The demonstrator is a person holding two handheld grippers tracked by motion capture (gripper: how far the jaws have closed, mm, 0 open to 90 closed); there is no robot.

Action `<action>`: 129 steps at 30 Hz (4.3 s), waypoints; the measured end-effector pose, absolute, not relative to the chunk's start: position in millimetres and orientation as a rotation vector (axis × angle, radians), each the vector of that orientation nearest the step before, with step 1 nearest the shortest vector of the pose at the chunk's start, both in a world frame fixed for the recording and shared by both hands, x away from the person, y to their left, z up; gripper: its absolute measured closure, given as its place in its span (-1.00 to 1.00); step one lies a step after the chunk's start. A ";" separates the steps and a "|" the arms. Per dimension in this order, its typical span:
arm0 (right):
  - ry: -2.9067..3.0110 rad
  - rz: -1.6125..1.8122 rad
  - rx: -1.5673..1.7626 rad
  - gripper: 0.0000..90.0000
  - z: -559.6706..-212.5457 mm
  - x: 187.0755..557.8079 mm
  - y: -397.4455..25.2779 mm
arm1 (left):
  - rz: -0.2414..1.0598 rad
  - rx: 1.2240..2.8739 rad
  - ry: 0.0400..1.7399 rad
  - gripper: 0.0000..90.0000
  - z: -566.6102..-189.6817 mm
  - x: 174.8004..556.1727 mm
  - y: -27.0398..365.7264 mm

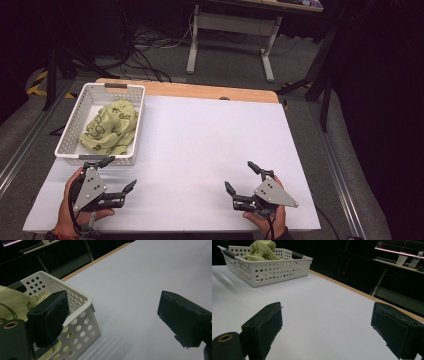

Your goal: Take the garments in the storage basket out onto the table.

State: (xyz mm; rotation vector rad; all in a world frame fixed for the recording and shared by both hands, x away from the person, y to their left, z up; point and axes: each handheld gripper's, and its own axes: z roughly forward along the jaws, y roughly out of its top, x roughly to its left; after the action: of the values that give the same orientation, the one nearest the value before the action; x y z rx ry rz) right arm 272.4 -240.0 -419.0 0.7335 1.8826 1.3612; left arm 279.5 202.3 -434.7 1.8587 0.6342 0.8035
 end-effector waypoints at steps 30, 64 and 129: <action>2.006 1.310 0.708 -0.79 -436.4 277.8 -227.9 | 0.698 2.003 1.070 -0.92 -374.9 411.3 248.5; 2.136 1.299 0.651 -0.73 -444.9 278.9 -219.6 | 0.691 2.397 1.172 0.70 -397.7 476.9 235.0; 2.007 1.312 0.745 -0.69 -439.1 285.4 -236.6 | 0.644 1.724 0.635 0.78 -262.8 398.4 118.1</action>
State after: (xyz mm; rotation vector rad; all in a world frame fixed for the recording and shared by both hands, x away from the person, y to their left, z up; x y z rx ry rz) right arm 285.4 -236.6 -439.1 0.7449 2.0072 1.3120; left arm 398.4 118.1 -262.8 1.7237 0.6346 0.6439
